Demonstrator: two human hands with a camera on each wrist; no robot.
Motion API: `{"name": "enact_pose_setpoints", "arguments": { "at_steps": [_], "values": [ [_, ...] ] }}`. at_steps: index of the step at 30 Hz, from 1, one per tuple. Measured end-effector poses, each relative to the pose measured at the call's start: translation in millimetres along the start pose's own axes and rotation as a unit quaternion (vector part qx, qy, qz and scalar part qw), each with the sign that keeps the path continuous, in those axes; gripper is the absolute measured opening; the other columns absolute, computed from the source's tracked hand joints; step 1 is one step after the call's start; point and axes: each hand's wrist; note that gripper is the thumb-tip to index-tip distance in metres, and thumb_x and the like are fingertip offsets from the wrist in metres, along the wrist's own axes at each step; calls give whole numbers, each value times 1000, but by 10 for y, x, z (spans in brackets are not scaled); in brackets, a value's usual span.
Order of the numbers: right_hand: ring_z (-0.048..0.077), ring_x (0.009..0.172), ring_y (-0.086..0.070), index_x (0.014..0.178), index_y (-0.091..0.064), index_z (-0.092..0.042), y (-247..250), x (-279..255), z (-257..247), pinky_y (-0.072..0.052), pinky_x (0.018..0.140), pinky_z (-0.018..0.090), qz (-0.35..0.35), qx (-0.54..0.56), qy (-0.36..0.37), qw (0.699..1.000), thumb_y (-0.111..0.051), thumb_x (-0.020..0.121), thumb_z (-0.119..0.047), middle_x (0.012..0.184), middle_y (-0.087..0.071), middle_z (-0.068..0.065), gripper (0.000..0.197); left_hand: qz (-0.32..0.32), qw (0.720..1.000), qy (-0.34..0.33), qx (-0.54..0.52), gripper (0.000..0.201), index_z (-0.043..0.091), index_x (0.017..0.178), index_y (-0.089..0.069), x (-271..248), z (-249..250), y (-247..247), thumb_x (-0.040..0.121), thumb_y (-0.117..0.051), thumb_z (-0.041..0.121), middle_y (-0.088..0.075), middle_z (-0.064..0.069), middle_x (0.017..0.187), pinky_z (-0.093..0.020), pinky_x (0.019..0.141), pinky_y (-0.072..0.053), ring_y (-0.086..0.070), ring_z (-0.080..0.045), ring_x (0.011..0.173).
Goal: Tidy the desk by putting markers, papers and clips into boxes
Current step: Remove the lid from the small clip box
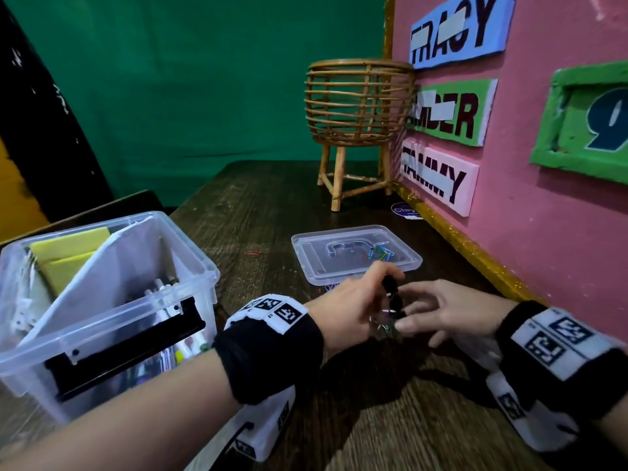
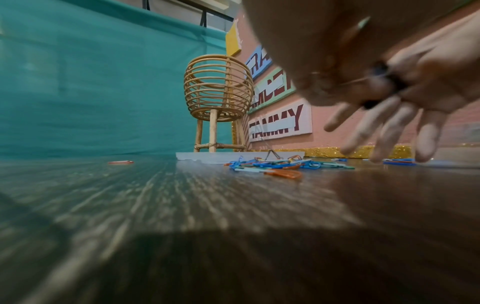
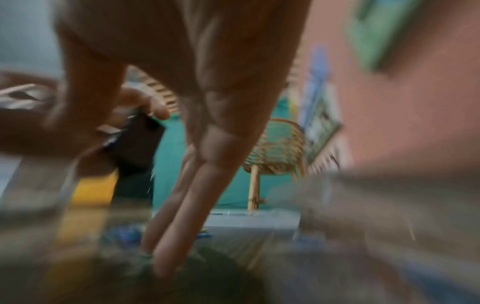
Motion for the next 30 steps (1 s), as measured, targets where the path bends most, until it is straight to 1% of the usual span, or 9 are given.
{"name": "enact_pose_setpoints", "arguments": {
  "at_steps": [2, 5, 10, 15, 18, 20, 24, 27, 30],
  "values": [
    [16, 102, -65, 113, -60, -21, -16, -50, 9, -48, 83, 36, -26, 117, 35, 992, -72, 74, -16, 109, -71, 2, 42, -14, 1000, -19, -1, 64, 20, 138, -23, -10, 35, -24, 86, -57, 4, -61, -2, 91, -9, 69, -41, -56, -14, 82],
    [16, 106, -65, 111, -58, -25, -61, -37, 18, -51, 88, 37, -36, 171, 70, 982, -64, 80, -8, 115, -68, 2, 36, -23, 999, -22, 6, 71, 25, 141, -18, 2, 8, -35, 86, -57, 3, -67, -12, 105, -26, 82, -48, -63, -22, 94],
    [13, 87, -68, 106, -57, -17, -29, 131, -18, -58, 70, 27, -14, 133, 80, 988, -53, 86, 8, 103, -67, 2, 32, -6, 1000, -10, 27, 72, 20, 142, -17, 17, -40, -43, 84, -57, 7, -66, -12, 107, -26, 74, -44, -58, -18, 84],
    [11, 80, -70, 95, -66, -19, -8, 214, -57, -56, 67, 22, 20, 102, 82, 991, -72, 70, 7, 88, -73, 2, 36, -24, 995, -35, 90, 85, 13, 144, -11, -2, -62, -25, 76, -62, 14, -67, -13, 103, -24, 68, -46, -65, -22, 84],
    [6, 63, -63, 81, -64, -20, 3, 235, -52, -47, 57, 14, 142, 10, 78, 987, -79, 67, -7, 72, -68, -1, 24, -8, 993, -15, 121, 87, 17, 144, -7, 13, -83, -27, 76, -61, 13, -67, -13, 104, -35, 75, -54, -65, -26, 90],
    [6, 56, -49, 71, -56, -21, 31, 263, -27, -38, 53, 19, 262, -86, 57, 959, -82, 66, -23, 65, -57, -5, 26, 29, 991, 27, 125, 78, 19, 143, -11, 42, -109, -26, 80, -57, 15, -66, -14, 107, -38, 80, -53, -65, -28, 94],
    [5, 61, -44, 74, -46, -21, 21, 301, -13, -30, 51, 20, 340, -103, 39, 934, -75, 73, -25, 73, -52, -4, 30, 116, 969, 102, 193, 44, 12, 129, -35, 154, -183, 46, 87, -46, 9, -58, -14, 116, -39, 85, -46, -57, -31, 107],
    [6, 62, -54, 94, -45, -19, -8, 348, -8, -41, 54, 24, 360, -98, 29, 927, -66, 81, -16, 89, -55, 0, 25, 57, 964, 127, 226, 46, 10, 133, -38, 275, -269, 30, 87, -48, 10, -44, -11, 133, -41, 102, -43, -44, -28, 124],
    [22, 65, -68, 89, -51, -28, 1, 363, 0, -57, 66, 38, 360, -83, 16, 929, -60, 84, -11, 96, -61, 4, 20, -12, 962, 147, 230, 50, 12, 138, -36, 409, -364, 3, 90, -50, 14, -38, -9, 142, -43, 108, -38, -41, -27, 130]
  ]
}}
Point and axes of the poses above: each hand's wrist, its own x-axis towards the middle knuckle, its own y-axis out of the back of the hand, z = x × y
